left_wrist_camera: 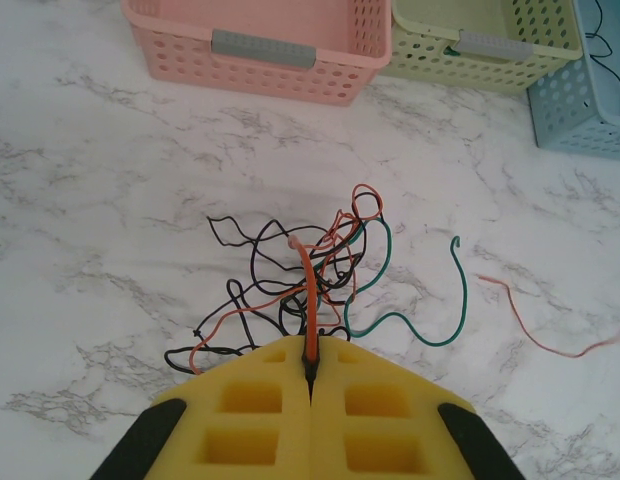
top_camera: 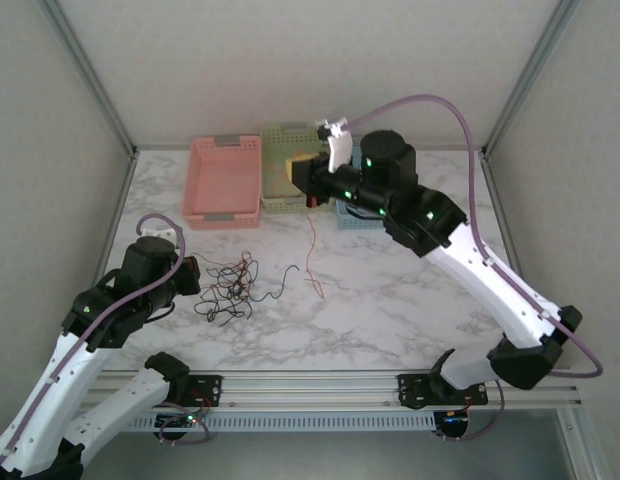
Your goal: Untangle the cables
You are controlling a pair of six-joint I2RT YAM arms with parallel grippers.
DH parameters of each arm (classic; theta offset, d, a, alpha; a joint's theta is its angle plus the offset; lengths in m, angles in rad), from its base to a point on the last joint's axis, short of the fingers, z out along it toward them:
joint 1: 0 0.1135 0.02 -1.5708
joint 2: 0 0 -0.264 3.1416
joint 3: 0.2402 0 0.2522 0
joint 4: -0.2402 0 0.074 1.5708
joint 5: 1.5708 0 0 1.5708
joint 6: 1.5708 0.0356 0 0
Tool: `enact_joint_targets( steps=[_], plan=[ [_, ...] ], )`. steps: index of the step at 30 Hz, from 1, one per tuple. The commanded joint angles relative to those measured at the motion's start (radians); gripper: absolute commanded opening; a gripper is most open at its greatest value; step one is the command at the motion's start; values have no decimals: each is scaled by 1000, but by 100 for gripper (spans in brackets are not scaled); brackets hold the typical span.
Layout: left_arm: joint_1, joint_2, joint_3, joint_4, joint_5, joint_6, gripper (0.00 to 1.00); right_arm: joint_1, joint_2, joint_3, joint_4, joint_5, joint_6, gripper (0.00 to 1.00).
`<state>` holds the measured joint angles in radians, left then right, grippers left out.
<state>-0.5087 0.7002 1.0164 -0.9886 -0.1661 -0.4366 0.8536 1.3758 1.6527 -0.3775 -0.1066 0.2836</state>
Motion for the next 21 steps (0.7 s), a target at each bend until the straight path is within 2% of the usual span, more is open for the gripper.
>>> enact_joint_targets(
  steps=[1, 7, 11, 16, 21],
  plan=[
    [-1, -4, -13, 7, 3, 16, 0, 0, -115, -167, 45, 122, 26, 0],
    [-2, -4, -15, 9, 5, 16, 0, -2, -208, -512, -62, 375, 159, 0],
    [-1, 2, -15, 10, 11, 15, 0, -2, -169, -682, -126, 385, 244, 0],
    [-1, 8, -16, 10, 14, 15, 0, -1, -114, -737, -177, 385, 266, 0],
    [-1, 11, -16, 10, 14, 15, 0, -10, -14, -686, -142, 377, 236, 0]
  ],
)
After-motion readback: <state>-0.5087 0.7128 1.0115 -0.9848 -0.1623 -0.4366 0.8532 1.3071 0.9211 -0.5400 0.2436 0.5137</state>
